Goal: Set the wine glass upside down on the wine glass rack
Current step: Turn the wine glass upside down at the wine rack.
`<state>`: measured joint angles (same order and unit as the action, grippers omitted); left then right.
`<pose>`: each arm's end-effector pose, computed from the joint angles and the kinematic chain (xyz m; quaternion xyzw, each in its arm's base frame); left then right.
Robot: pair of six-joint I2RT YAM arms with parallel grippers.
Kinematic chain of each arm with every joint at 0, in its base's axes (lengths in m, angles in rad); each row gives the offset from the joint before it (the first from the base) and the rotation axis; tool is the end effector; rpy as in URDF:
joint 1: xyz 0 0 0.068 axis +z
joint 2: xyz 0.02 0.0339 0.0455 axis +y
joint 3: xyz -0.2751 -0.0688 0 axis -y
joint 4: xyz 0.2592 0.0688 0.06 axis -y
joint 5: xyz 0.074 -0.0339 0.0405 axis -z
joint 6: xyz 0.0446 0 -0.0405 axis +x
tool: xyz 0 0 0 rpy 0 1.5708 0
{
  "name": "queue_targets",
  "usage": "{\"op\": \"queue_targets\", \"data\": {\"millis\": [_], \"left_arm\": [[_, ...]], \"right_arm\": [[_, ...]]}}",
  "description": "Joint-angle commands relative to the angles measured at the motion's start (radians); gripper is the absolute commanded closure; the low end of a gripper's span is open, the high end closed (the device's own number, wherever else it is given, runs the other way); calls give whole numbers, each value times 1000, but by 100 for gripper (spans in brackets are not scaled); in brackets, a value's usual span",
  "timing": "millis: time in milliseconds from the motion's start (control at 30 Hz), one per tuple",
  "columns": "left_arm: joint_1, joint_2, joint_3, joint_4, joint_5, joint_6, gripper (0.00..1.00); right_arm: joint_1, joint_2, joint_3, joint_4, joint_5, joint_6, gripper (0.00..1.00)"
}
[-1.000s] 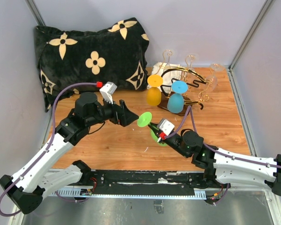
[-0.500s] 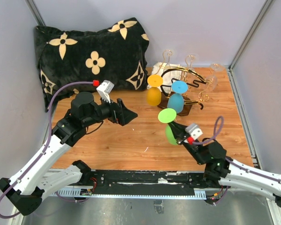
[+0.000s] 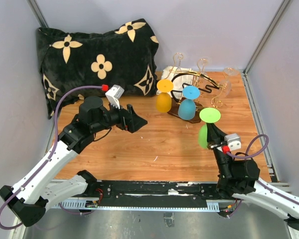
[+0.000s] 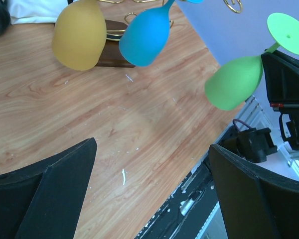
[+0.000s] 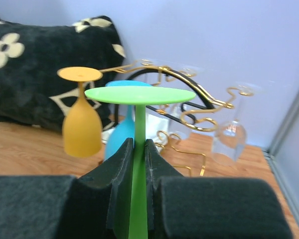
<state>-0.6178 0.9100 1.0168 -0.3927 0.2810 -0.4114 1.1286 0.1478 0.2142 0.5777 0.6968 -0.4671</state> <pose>0.1678 -0.1344 0.3850 0.1651 0.7799 -0.3896 0.4612 0.0640 0.0683 0.2961 -0.0875 0.5120 0.1287 0.8448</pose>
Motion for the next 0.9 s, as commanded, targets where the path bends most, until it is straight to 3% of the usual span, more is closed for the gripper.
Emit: {"op": "queue_targets", "data": {"millis": [0, 200, 433, 633, 867], "left_arm": [[-3, 14, -5, 32, -5, 20, 0], [-3, 22, -4, 27, -1, 29, 0], [-3, 16, 3, -3, -17, 55, 0], [-3, 23, -8, 10, -12, 70, 0], [-3, 51, -11, 32, -1, 103, 0]], "right_arm": [[-80, 6, -1, 10, 118, -59, 100], [-332, 108, 27, -59, 8, 160, 100], [-637, 141, 31, -15, -170, 309, 100], [-825, 216, -11, 136, -324, 375, 100], [-982, 422, -60, 401, -532, 436, 100]]}}
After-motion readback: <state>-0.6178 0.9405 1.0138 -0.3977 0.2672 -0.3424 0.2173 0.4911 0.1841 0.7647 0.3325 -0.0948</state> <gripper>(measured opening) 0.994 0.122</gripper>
